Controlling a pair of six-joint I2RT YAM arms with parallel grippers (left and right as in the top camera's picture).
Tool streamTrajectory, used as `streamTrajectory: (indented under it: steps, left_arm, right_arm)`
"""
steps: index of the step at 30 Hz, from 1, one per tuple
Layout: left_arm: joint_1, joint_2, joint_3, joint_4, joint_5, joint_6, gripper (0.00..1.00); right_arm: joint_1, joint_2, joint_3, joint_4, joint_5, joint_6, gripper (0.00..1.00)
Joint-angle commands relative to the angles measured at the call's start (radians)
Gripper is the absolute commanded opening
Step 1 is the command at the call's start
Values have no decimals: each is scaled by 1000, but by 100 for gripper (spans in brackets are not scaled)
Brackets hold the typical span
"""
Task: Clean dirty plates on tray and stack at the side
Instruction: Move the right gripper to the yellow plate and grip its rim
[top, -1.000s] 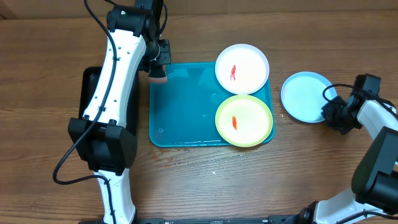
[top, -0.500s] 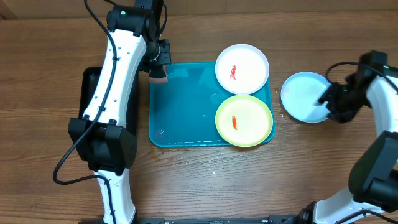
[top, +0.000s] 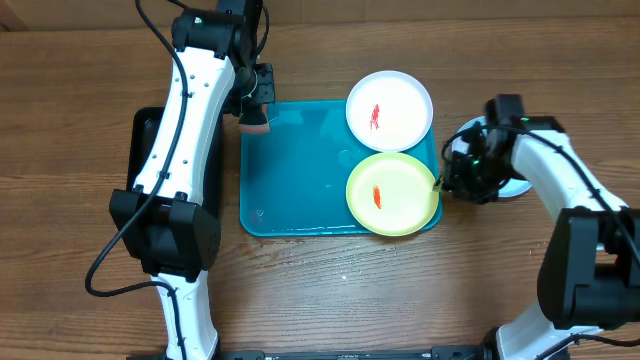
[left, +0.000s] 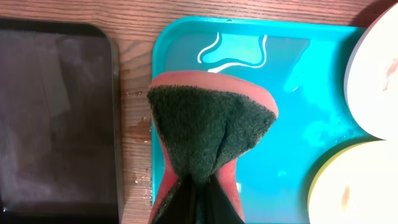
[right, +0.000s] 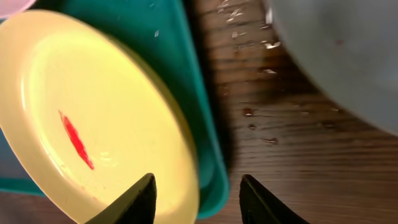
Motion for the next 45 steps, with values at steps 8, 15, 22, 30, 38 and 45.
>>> streamTrajectory:
  steps: [8, 15, 22, 30, 38, 45]
  left_arm:
    - [-4, -6, 7, 1, 10, -2, 4]
    - [-4, -6, 7, 2, 8, -2, 4]
    - [-4, -6, 7, 8, 8, -2, 4]
    - [-4, -6, 7, 8, 8, -2, 4]
    - [-4, -6, 7, 8, 8, -2, 4]
    - [-4, -6, 7, 8, 8, -2, 4]
  right_arm:
    - [46, -8, -9, 18, -8, -4, 44]
    - [47, -8, -58, 37, -27, -3, 35]
    - [47, -8, -61, 30, -27, -3, 22]
    - [77, -8, -61, 13, -27, 12, 4]
    - [262, -8, -61, 121, -40, 275, 4]
    - [458, -8, -61, 351, 104, 555, 4]
